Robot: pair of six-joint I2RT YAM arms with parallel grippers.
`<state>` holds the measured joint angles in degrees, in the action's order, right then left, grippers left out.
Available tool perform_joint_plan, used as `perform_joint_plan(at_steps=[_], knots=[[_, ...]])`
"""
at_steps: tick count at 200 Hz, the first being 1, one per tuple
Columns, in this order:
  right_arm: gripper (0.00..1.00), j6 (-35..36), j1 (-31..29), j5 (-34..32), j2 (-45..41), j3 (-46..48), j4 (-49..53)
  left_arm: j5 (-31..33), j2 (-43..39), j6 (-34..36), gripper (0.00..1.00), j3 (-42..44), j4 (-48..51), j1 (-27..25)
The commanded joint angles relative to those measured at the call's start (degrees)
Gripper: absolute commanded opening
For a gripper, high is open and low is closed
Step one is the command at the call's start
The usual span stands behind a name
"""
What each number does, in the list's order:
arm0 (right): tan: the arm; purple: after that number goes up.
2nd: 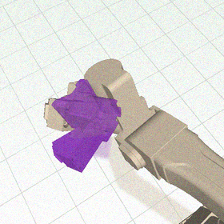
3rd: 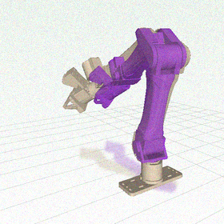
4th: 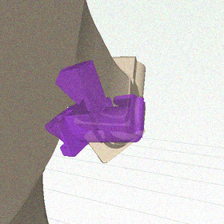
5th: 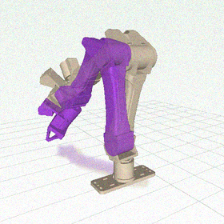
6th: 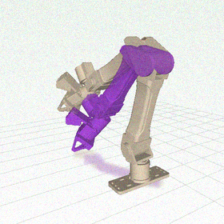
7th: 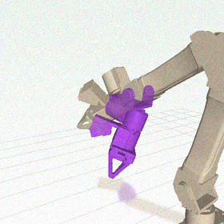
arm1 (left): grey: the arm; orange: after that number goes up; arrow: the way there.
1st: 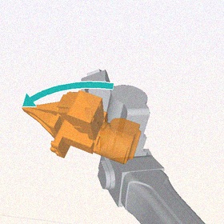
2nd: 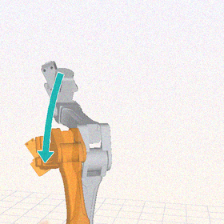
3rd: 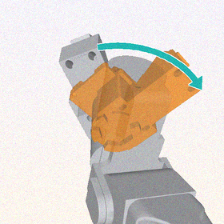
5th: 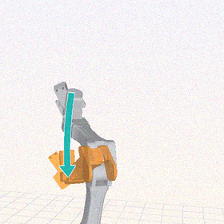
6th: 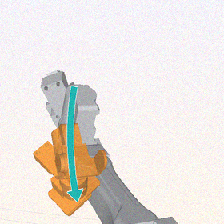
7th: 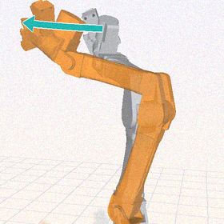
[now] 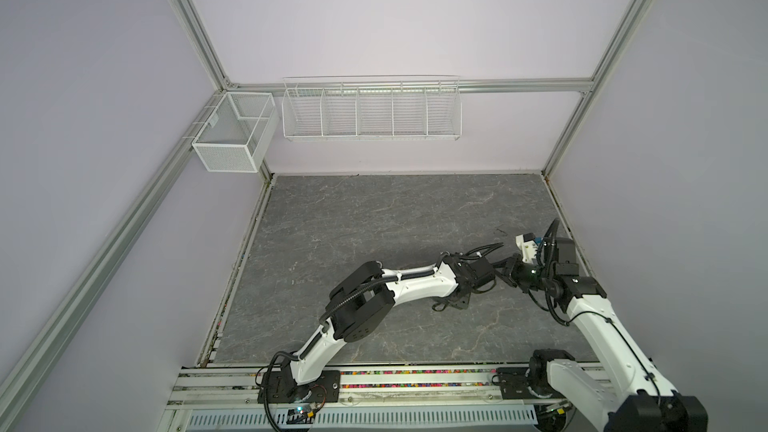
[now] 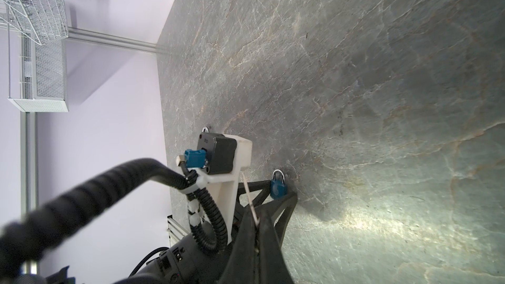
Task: Unlock with the key
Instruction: 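Close the left gripper on the blue padlock body, then lift the padlock with the left gripper toward the key in the right gripper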
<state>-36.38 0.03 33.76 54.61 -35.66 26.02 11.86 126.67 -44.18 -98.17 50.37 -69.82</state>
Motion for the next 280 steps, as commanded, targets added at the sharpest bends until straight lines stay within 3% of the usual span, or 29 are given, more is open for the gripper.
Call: perform_joint_plan(at_steps=[1,92,176,257,280], knots=[[0.06,0.7,0.4,0.8,-0.3,0.9,-0.3,-0.5,1.6,-3.9,0.43,-0.4,3.8,-0.2],[0.06,0.9,0.4,1.4,0.4,1.0,-0.8,-1.0,2.7,-7.7,0.37,0.1,5.4,-0.2],[0.06,0.9,0.4,1.6,1.3,0.4,-0.9,0.2,3.3,-6.7,0.27,-0.1,5.2,0.2],[0.06,2.6,0.4,0.5,0.1,-0.6,1.3,2.1,-2.1,-4.9,0.0,-0.4,4.1,0.6],[0.06,4.5,0.2,-1.4,-1.2,-1.7,3.9,3.7,-5.6,-5.6,0.0,0.1,4.1,0.9]])
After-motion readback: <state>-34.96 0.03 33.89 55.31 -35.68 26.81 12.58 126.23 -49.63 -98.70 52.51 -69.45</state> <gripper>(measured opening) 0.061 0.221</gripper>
